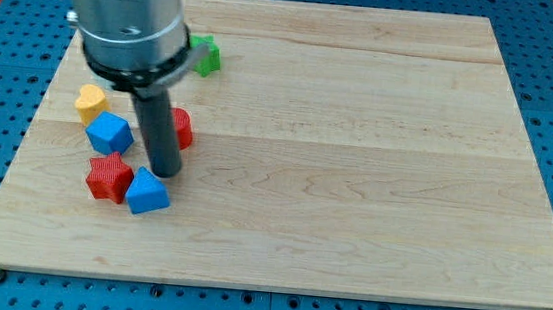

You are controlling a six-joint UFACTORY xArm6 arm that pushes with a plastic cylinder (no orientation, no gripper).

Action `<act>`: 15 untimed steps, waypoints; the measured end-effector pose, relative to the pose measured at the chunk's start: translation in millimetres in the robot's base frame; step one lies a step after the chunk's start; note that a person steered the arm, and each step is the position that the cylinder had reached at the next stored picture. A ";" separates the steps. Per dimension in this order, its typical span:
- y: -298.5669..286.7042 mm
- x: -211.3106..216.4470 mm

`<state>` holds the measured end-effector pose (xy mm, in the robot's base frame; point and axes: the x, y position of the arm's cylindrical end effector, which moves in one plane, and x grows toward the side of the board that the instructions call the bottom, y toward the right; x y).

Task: Move the red circle and blue cube diagonal right to green star

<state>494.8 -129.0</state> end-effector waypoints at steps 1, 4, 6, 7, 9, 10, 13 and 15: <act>0.7 -18.9; 5.4 -39.3; -51.2 -83.9; 6.7 -94.1; 26.4 -24.8; -11.7 32.7; -104.4 -14.4; 4.5 -46.5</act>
